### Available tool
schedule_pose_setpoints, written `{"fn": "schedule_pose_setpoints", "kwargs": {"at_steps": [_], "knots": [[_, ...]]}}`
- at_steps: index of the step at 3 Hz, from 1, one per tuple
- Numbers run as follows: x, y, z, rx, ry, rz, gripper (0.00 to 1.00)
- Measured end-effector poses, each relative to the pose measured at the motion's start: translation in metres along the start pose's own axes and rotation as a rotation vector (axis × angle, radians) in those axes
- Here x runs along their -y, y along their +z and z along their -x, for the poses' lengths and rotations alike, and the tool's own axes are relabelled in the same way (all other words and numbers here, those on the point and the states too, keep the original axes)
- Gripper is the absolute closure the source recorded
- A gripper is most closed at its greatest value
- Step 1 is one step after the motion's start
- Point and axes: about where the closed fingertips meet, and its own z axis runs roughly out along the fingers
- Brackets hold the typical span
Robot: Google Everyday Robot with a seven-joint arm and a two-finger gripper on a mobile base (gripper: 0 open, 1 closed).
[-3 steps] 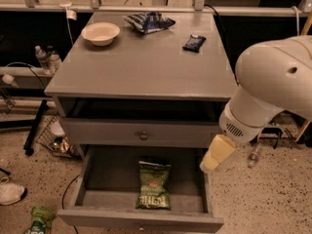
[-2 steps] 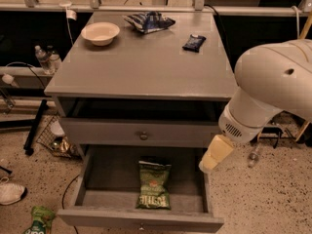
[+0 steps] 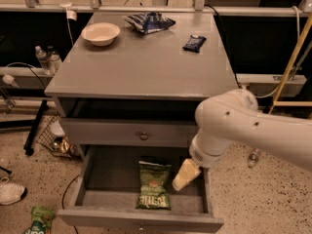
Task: Pick green jalapeno chip bag from middle drawer and place on counter
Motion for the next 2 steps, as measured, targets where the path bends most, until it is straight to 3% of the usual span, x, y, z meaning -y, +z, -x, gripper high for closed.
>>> {"fn": "schedule_pose_setpoints", "kwargs": {"at_steps": [1, 2], "knots": [[-0.009, 0.0822, 0.0095, 0.006, 0.167, 0.032, 0.0], [-0.0079, 0.0734, 0.0134, 0.024, 0.222, 0.031, 0.0]]}}
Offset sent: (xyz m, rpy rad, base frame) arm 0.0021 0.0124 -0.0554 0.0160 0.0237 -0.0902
